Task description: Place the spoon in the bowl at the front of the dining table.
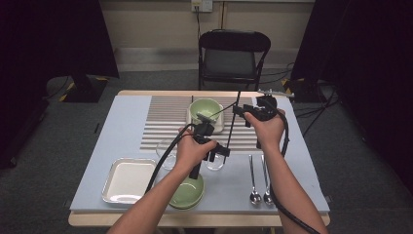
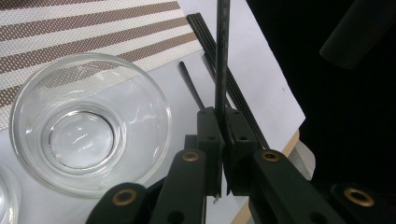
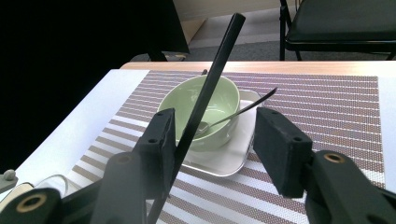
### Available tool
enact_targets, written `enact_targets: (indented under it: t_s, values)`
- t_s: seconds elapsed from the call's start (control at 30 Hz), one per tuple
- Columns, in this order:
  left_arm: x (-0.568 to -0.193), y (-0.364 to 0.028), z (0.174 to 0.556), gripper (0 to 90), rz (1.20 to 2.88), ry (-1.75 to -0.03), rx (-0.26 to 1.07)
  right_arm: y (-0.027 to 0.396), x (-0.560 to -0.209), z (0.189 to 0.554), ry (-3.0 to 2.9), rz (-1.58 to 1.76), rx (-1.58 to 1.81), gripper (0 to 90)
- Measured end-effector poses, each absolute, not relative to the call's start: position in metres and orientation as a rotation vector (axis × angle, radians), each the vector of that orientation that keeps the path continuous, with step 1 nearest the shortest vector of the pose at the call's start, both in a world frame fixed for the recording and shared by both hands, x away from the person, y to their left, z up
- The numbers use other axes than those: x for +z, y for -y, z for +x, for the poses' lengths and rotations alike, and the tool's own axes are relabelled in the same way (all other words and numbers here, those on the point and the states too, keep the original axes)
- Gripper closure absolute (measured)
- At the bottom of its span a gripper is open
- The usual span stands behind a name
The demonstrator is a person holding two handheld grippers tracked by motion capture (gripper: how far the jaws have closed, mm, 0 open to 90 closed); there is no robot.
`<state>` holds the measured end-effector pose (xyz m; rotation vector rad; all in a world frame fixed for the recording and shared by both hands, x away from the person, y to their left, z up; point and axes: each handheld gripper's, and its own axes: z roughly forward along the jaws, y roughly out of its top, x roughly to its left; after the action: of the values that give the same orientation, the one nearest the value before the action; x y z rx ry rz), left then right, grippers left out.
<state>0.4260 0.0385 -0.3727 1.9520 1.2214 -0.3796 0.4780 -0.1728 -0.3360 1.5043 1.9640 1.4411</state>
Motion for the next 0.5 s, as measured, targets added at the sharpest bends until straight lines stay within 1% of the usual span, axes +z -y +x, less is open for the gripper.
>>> enact_targets:
  t_s: [0.5]
  values:
    - [-0.3726,-0.0431,0.4286,86.8,1.941,-1.247,-0.369,0.1760,-0.3321,0.4764,-1.956,1.457,1.473,37.8]
